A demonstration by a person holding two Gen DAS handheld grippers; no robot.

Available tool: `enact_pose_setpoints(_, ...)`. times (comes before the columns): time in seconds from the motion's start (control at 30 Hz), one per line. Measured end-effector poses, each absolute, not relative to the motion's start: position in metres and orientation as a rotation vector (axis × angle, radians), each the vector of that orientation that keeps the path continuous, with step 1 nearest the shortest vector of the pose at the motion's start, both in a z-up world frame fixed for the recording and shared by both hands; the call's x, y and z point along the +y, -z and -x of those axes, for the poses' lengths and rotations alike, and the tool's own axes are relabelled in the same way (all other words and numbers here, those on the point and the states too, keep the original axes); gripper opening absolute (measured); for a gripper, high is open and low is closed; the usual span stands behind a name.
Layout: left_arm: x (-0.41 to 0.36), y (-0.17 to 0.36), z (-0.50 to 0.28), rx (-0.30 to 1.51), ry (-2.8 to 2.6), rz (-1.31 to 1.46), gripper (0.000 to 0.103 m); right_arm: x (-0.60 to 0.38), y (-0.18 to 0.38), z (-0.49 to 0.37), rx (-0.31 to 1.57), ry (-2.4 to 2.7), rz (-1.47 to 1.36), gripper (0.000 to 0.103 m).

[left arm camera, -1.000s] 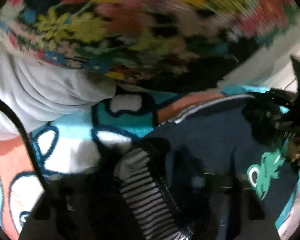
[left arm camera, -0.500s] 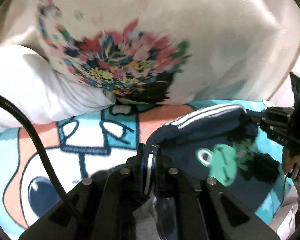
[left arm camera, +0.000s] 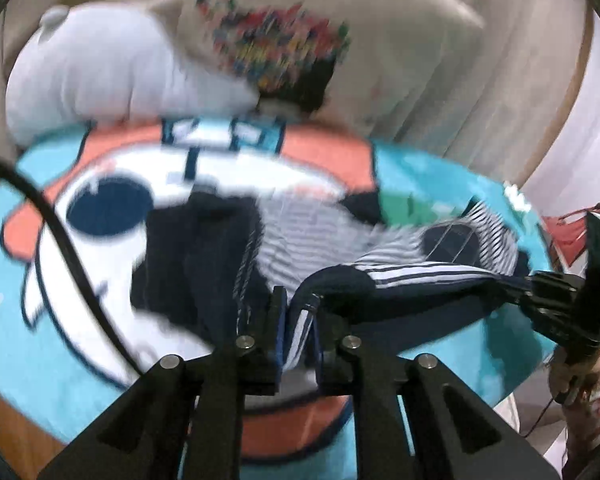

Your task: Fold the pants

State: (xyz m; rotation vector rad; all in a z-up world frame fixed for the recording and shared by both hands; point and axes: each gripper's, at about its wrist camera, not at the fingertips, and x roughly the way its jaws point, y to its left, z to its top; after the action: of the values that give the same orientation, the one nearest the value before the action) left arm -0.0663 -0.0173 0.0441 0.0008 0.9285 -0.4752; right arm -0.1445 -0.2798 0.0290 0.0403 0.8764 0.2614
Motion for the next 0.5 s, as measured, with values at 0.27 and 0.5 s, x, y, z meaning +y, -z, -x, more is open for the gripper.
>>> enact_pose_setpoints(0.27, 0.019, -0.059, 0.089, 0.886, 0.484, 0.021, 0.04, -0.325, -0.05, 0.188, 0.773, -0.134, -0.152, 0.056)
enact_pose_setpoints(0.5, 0.06, -0.079, 0.093, 0.824, 0.431, 0.099, 0.045, -0.389, -0.064, 0.172, 0.706, 0.008, -0.334, 0.057)
